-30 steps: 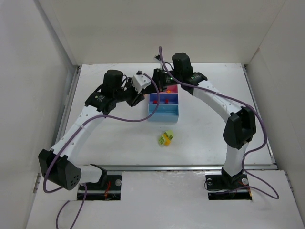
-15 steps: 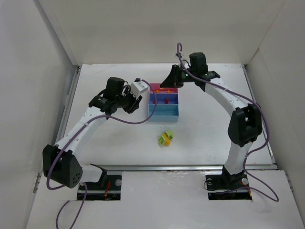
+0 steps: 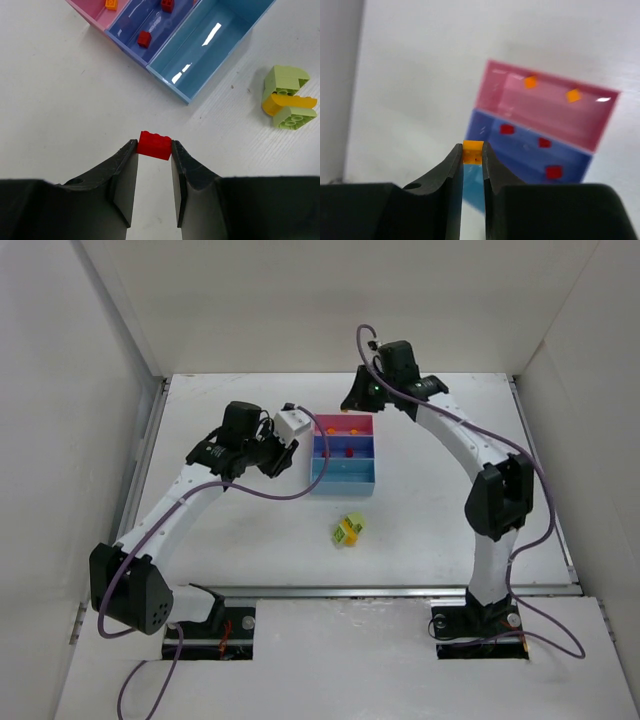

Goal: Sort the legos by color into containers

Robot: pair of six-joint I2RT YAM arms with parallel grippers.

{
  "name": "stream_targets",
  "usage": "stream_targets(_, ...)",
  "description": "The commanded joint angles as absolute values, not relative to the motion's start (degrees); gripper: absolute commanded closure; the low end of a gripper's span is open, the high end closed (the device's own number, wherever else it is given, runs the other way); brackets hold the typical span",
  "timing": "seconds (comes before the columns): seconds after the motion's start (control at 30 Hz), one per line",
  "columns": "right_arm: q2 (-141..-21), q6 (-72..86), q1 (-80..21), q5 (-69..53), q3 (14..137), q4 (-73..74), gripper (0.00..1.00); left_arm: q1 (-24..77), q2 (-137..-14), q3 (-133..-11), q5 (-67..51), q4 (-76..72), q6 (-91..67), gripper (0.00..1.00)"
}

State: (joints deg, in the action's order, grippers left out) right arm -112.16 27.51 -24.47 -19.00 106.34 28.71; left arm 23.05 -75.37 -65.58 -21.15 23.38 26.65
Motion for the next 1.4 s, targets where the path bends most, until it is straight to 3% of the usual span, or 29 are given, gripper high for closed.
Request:
stream_targets(0.0, -117.1, 22.4, -28.7, 5.7, 113.6, 36.7, 1.00, 22.9, -74.6, -65.7, -21.5, 22.3, 25.8, 1.00)
stream_targets(0.13, -123.6, 21.2, -29.3, 9.7, 122.2, 40.4, 1.00, 22.9, -74.1, -65.7, -20.8, 22.3, 25.3, 1.00)
stream_targets(0.6, -130.1, 18.9, -29.3, 13.4, 123.9, 40.4, 1.00, 22.9, -74.1, -64.1, -20.8, 21.8, 24.7, 1.00)
stream_targets(0.63, -130.1, 18.9, -29.3, 13.4, 123.9, 40.4, 0.98, 22.9, -74.1, -64.1, -20.8, 21.8, 24.7, 1.00)
stream_targets(0.73, -130.6, 18.9, -29.3, 12.3, 124.5, 40.4, 0.56, 22.9, -73.6, -64.1, -20.8, 21.8, 24.7, 1.00)
stream_targets(0.8, -130.6, 18.4, -29.3, 11.6, 124.5, 40.4, 0.36, 22.9, -73.6, -64.1, -20.8, 21.8, 24.7, 1.00)
stream_targets(0.9, -130.6, 18.4, -29.3, 11.0, 124.5, 41.0, 0.30, 22.9, -73.6, -63.5, -20.8, 21.8, 24.7, 1.00)
stream_targets(1.17, -126.5, 18.4, -29.3, 8.1, 123.8, 40.3, 0.29, 22.9, -73.6, -63.0, -21.4, 21.3, 24.7, 1.00)
stream_targets(1.37, -118.1, 20.6, -25.6, 4.5, 118.8, 37.3, 0.29, 22.9, -82.0, -71.5, -24.2, 20.1, 25.3, 1.00)
